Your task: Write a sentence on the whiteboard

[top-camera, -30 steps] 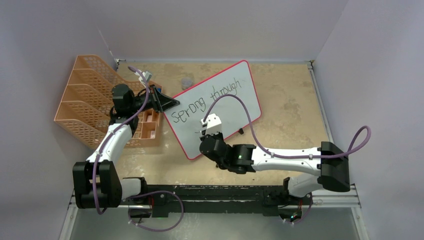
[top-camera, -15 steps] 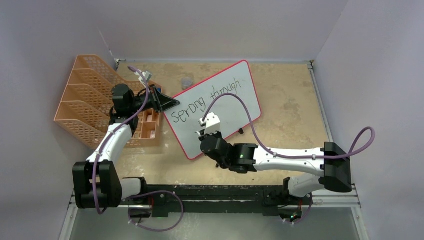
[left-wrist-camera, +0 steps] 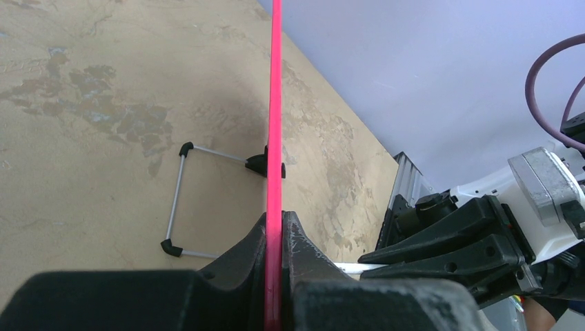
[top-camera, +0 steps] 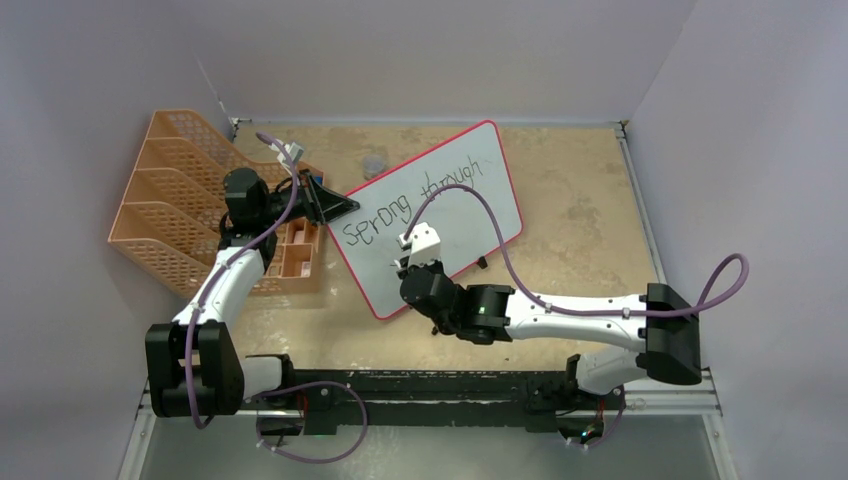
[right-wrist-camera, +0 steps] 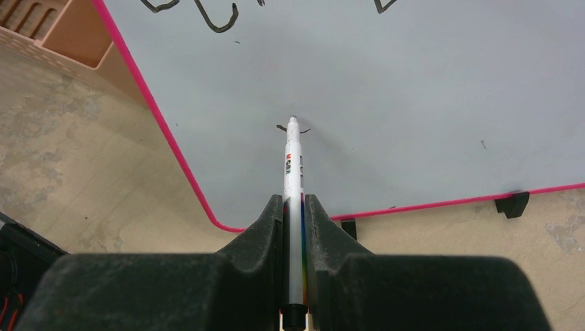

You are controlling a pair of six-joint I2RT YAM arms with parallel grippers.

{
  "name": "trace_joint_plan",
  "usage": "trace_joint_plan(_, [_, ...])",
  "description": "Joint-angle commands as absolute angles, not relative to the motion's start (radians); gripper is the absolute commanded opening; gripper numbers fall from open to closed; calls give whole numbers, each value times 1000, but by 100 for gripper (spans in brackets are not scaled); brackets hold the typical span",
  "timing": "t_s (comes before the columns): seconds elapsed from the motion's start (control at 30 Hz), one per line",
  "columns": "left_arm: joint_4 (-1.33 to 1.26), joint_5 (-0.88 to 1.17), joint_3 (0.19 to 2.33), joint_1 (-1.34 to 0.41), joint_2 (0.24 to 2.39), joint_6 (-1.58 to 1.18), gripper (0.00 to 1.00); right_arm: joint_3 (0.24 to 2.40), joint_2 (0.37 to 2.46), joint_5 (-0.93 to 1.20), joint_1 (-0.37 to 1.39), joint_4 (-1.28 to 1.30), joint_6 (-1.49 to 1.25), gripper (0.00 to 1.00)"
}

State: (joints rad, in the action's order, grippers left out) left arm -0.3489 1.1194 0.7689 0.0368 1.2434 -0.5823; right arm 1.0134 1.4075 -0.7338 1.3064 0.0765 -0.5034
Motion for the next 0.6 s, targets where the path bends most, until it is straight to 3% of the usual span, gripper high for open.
trace_joint_plan(0.0, [-328, 1159, 781, 14, 1229, -543, 0, 1058, 1415, -752, 1296, 57, -486, 0])
trace_joint_plan(0.57, [-327, 1160, 781, 13, 1228, -543, 0, 1060, 1433, -728, 1289, 41, -468, 0])
